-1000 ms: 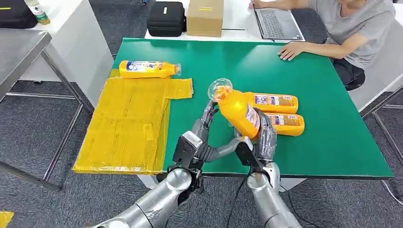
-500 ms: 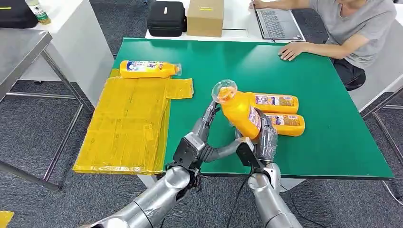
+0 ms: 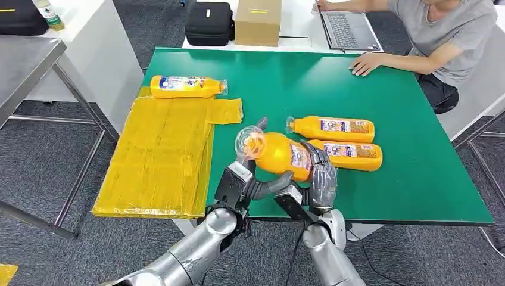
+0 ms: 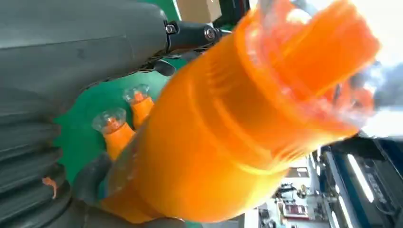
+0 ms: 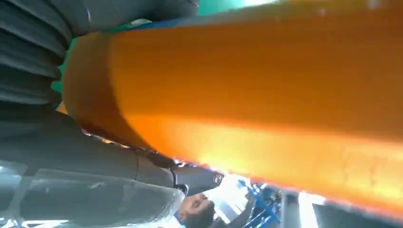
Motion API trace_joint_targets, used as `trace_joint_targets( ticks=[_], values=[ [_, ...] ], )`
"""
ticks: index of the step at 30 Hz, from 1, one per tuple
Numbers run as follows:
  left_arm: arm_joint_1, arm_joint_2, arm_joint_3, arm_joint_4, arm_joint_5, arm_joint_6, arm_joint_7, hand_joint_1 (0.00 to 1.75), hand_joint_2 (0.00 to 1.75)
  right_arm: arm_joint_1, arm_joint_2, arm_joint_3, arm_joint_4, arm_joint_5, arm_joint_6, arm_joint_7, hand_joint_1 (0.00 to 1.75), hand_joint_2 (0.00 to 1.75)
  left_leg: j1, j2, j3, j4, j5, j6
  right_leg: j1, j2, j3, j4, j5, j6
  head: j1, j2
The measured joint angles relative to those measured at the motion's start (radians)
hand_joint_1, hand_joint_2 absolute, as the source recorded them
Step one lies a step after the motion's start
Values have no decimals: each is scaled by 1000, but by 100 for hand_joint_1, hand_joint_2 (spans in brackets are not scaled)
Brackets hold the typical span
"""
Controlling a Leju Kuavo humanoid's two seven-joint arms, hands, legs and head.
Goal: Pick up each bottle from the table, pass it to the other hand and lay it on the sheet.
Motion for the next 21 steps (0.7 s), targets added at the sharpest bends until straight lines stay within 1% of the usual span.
trace_joint_targets(
  ticks=[2, 3, 4, 7, 12, 16, 21],
  values=[
    [-1, -3, -6, 7, 7, 3, 0, 0, 0, -1, -4, 11, -11, -49, 0, 0, 175, 175, 0, 0, 0, 0, 0, 0, 0, 0, 0, 0, 0, 0, 0, 0],
    [-1, -3, -12, 10, 17, -3, 0, 0, 175, -3, -6, 15, -13, -82, 0, 0, 175, 175, 0, 0, 0, 0, 0, 0, 0, 0, 0, 0, 0, 0, 0, 0],
    [0, -3, -18, 12, 24, -8, 0, 0, 175, -7, -9, 19, -13, -102, 0, 0, 175, 175, 0, 0, 0, 0, 0, 0, 0, 0, 0, 0, 0, 0, 0, 0],
    [-1, -5, -26, 12, 45, -18, 0, 0, 175, -15, -16, 15, -16, -77, 0, 0, 175, 175, 0, 0, 0, 0, 0, 0, 0, 0, 0, 0, 0, 0, 0, 0],
    [-5, -6, -42, 10, 78, -25, 0, 0, 175, -18, -26, 5, -23, 31, 0, 0, 175, 175, 0, 0, 0, 0, 0, 0, 0, 0, 0, 0, 0, 0, 0, 0],
    [-6, -9, -47, 8, 156, -118, 0, 0, 175, -18, -21, -18, -23, 90, 0, 0, 175, 175, 0, 0, 0, 0, 0, 0, 0, 0, 0, 0, 0, 0, 0, 0],
    [-5, -9, -60, -7, 156, -141, 0, 0, 175, -19, -20, -63, -26, 197, 0, 0, 175, 175, 0, 0, 0, 0, 0, 0, 0, 0, 0, 0, 0, 0, 0, 0]
  ],
)
